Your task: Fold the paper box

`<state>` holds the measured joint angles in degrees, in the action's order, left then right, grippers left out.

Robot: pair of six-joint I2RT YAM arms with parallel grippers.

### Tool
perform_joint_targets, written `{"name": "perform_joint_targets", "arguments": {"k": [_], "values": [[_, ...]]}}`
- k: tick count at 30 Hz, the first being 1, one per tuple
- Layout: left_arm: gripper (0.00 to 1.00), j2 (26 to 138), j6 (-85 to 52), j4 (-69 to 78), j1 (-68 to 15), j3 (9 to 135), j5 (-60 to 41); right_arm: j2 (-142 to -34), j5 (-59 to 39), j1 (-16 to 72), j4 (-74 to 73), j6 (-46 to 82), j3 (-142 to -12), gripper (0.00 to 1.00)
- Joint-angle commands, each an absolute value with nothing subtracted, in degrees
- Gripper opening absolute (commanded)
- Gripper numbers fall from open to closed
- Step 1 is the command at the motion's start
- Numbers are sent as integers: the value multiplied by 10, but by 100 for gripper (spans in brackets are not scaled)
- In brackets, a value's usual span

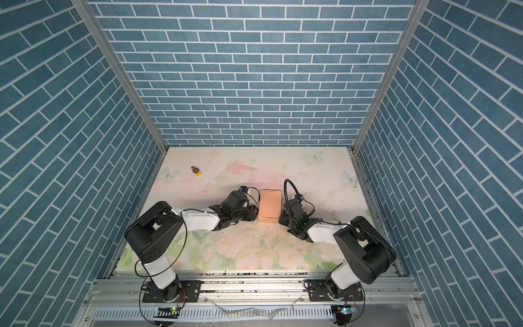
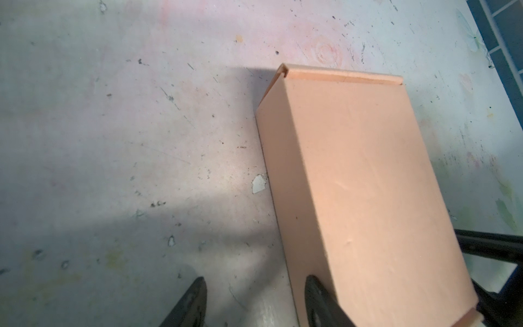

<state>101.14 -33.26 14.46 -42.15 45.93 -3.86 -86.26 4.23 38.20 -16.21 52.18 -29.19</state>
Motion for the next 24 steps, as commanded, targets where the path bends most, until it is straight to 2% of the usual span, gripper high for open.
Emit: {"name": "perform_joint_targets", "arguments": {"k": [1, 4, 8, 16, 24], "values": [[59, 998, -339, 112, -435, 429, -47, -850, 38, 386, -131, 508, -294, 29], [61, 965, -339, 133, -435, 403, -24, -832, 66, 378, -92, 478, -295, 34], [66, 916, -342, 140, -436, 366, 21, -786, 79, 357, -49, 443, -299, 46], [82, 822, -330, 38, -458, 363, 110, -683, 134, 328, 39, 363, -329, 69], [96, 644, -304, -111, -462, 376, 230, -604, 190, 297, 90, 293, -364, 78]]}}
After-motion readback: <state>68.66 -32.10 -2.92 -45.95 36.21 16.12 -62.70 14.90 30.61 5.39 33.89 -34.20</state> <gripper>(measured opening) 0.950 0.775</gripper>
